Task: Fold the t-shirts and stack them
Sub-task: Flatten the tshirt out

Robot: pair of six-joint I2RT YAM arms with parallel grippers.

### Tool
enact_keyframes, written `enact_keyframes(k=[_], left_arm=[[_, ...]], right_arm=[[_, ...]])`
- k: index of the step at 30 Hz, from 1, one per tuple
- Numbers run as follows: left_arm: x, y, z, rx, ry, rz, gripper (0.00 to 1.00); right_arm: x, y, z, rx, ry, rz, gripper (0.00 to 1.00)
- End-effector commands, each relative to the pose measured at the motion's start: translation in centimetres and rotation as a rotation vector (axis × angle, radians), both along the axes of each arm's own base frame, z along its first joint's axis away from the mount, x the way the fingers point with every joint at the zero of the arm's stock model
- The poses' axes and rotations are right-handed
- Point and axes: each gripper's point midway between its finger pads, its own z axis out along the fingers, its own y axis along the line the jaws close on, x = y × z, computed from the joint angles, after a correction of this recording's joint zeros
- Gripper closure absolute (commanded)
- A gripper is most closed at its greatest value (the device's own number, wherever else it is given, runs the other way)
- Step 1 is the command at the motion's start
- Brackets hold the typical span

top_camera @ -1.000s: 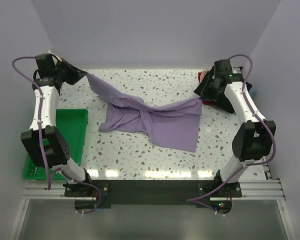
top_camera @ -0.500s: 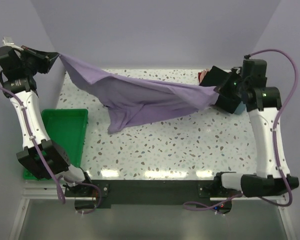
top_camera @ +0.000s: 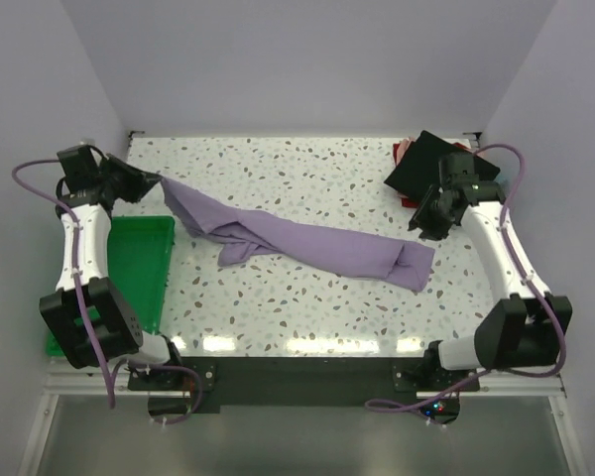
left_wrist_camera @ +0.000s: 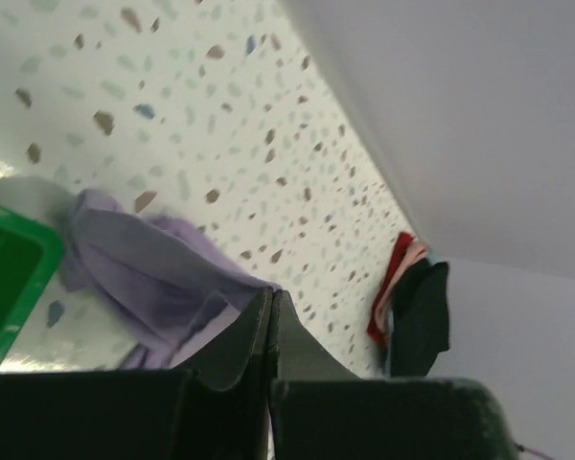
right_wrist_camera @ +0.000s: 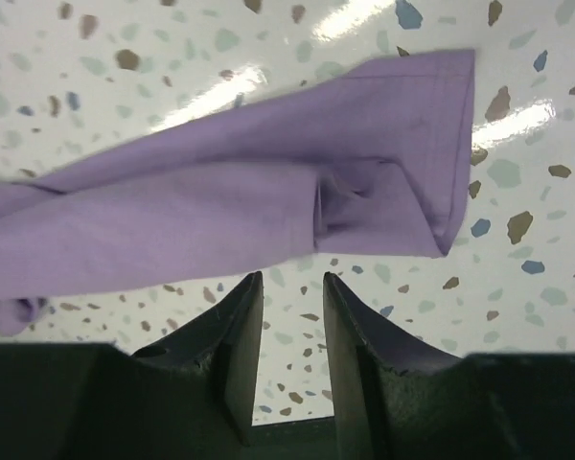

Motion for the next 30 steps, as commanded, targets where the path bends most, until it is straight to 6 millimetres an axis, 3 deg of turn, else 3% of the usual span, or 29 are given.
enact_keyframes(k=[1,3,5,8,9,11,12,15,30], left_arm=[[-1.5,-0.6,-3.2,0.096,0.05,-0.072,1.0],[-2.6,-1.3,-5.4,0.117,0.108,-0.125,1.0],[-3.1,-1.6,-6.3,0.131,0.127,-0.143,1.0],[-4.0,-2.2,-7.3,0.133,0.132,-0.166,1.0],[-4.4,-2.3,-7.9,0.133,0.143,-0.171,1.0],[-4.6,-2.5,-8.3,0.132,0.15,-0.183,1.0],[-4.8,-2.8,-8.9,0.128,0.161,-0.193,1.0],[-5.3,-3.4,-9.6,0.12,0.176,-0.21,1.0],[-6.2,-3.9,-10.2,0.125,0.184,-0.232,1.0]], right_arm=[[1.7,-0.5,-0.4,-0.025,-0.036,-0.004,0.62],[1.6,0.2,-0.8,-0.03,-0.031,0.045,0.58],[1.0,1.0,-1.4,-0.043,-0.016,0.088,0.57],[-1.1,3.8,-3.9,-0.022,0.036,0.173,0.57],[-2.7,4.6,-5.8,-0.022,0.085,0.198,0.57],[-3.6,5.2,-7.0,-0.004,0.089,0.188,0.57],[-4.8,5.2,-8.7,-0.004,0.124,0.186,0.57],[-5.6,5.1,-10.6,0.002,0.142,0.165,0.58],[-3.6,5.7,-13.9,-0.026,0.193,0.218,0.68]])
